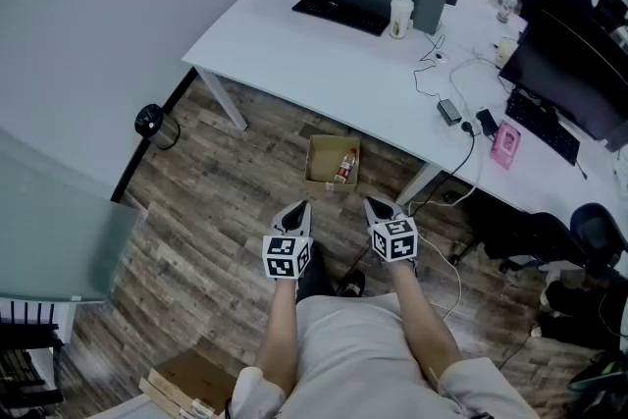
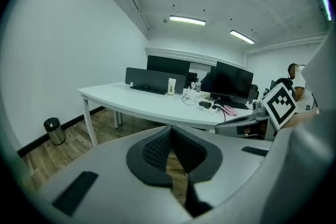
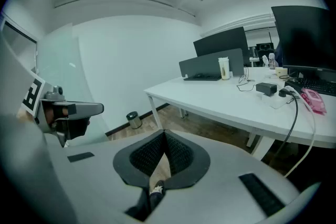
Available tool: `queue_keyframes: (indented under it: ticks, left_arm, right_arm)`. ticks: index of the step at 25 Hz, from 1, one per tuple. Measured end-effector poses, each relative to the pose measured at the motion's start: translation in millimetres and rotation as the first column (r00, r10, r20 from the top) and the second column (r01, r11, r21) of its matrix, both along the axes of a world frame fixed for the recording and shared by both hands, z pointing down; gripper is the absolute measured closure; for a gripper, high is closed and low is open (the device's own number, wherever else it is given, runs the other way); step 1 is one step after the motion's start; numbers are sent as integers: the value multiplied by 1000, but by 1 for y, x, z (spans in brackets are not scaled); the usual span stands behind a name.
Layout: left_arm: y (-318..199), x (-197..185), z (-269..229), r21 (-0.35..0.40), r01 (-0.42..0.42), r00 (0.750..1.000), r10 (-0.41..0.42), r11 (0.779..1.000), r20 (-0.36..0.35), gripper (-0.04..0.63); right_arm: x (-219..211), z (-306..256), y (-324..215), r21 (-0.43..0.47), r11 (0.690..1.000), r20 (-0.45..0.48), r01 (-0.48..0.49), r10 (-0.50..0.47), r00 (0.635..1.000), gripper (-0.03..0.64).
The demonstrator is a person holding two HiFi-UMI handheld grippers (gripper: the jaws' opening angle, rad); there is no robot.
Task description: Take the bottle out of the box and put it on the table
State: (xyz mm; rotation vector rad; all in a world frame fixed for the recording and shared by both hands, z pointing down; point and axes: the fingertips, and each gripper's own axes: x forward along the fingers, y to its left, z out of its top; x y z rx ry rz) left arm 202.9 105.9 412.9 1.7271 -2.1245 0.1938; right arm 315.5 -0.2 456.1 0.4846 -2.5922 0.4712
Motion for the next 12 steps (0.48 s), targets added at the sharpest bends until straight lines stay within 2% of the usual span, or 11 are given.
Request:
queue_keyframes:
  ticks: [12]
  left_arm:
    - [-1, -20, 2, -19, -32, 999, 32, 999, -4, 581]
  right_arm:
    - [-18, 3, -3, -26, 999, 13, -47, 47, 999, 577]
